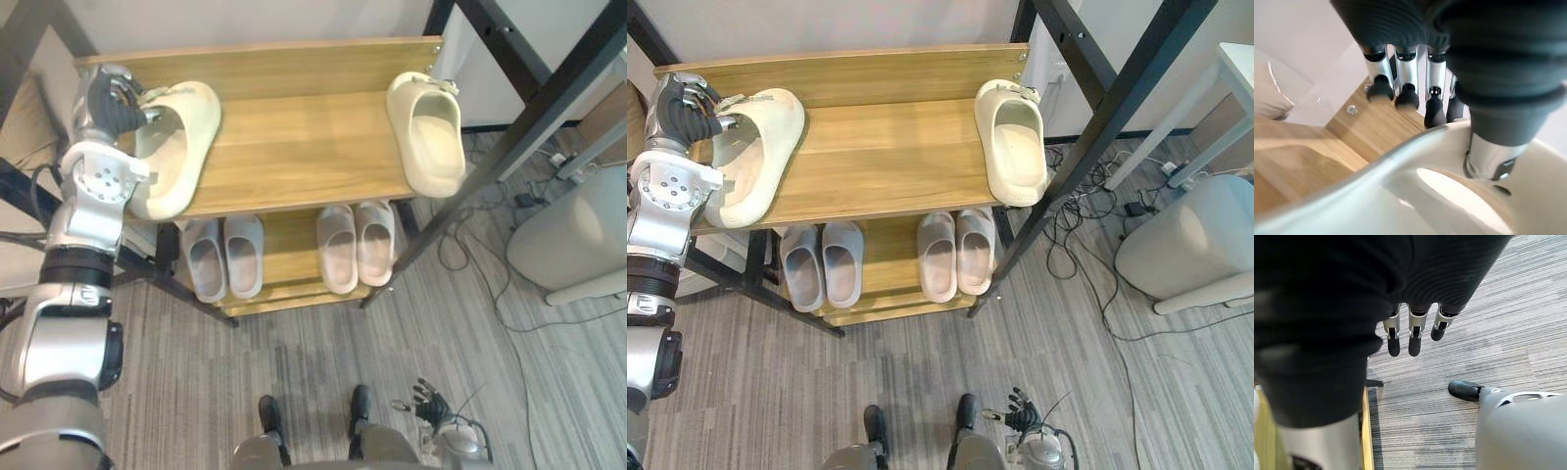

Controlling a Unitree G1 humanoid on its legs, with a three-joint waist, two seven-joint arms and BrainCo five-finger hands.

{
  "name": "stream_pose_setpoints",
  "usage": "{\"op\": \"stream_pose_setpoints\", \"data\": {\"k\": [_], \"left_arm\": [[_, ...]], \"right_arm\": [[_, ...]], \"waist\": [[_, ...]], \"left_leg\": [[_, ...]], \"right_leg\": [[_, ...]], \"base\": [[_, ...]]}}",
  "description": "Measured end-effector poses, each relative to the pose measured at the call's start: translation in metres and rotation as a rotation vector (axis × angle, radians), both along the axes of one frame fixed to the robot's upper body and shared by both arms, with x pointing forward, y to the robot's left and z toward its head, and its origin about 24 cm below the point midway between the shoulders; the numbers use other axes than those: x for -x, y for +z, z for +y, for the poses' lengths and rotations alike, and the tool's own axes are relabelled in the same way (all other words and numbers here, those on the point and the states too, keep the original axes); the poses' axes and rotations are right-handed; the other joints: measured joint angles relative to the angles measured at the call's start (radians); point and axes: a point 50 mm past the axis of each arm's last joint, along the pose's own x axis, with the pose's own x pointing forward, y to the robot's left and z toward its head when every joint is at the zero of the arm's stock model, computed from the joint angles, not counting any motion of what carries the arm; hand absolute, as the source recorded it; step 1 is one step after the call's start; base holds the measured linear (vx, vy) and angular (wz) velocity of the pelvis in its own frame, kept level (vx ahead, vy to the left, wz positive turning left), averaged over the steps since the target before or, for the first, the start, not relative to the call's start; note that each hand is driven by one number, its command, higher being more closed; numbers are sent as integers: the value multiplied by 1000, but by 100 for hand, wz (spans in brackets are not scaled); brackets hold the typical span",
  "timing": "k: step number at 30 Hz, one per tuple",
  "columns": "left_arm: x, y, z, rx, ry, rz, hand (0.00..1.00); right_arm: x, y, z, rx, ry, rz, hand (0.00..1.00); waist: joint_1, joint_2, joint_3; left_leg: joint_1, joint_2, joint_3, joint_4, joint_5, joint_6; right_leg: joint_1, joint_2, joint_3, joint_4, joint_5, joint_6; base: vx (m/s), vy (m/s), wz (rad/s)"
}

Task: Organize the slippers on the shoe rack

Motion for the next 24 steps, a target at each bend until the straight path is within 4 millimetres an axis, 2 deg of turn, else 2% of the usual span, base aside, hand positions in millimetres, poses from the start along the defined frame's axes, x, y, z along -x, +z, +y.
{"op": "stream_pose_setpoints", "data": {"k": [2,8,16,24], "left_arm": [[1,-8,-3,-4,-15,11,100],[3,-16,-14,2,-55,4,100],[3,-30,-55,87,-195,-36,100],[0,-37,-73,98,-247,-18,100]], "right_arm": [[2,-1,0,0,0,5,0],[2,-1,1,-1,5,5,0],[8,-4,5,-5,29,29,0],[8,-3,6,-6,28,28,0]], "waist": [[-3,0,0],[-1,0,0],[4,1,0],[-3,17,-10]], "left_leg": [[20,0,-4,0,0,0],[29,0,-6,-3,0,0],[53,-4,-19,-13,2,1],[53,-6,-21,-13,2,2]], "right_leg": [[23,0,-4,-2,-1,-1],[29,0,-5,-1,-1,-1],[56,-2,-16,-4,-4,-2],[57,-2,-17,-5,-4,-2]], "base": [[-7,-7,5],[-31,-4,0],[-13,-4,3],[-2,-1,0]]}}
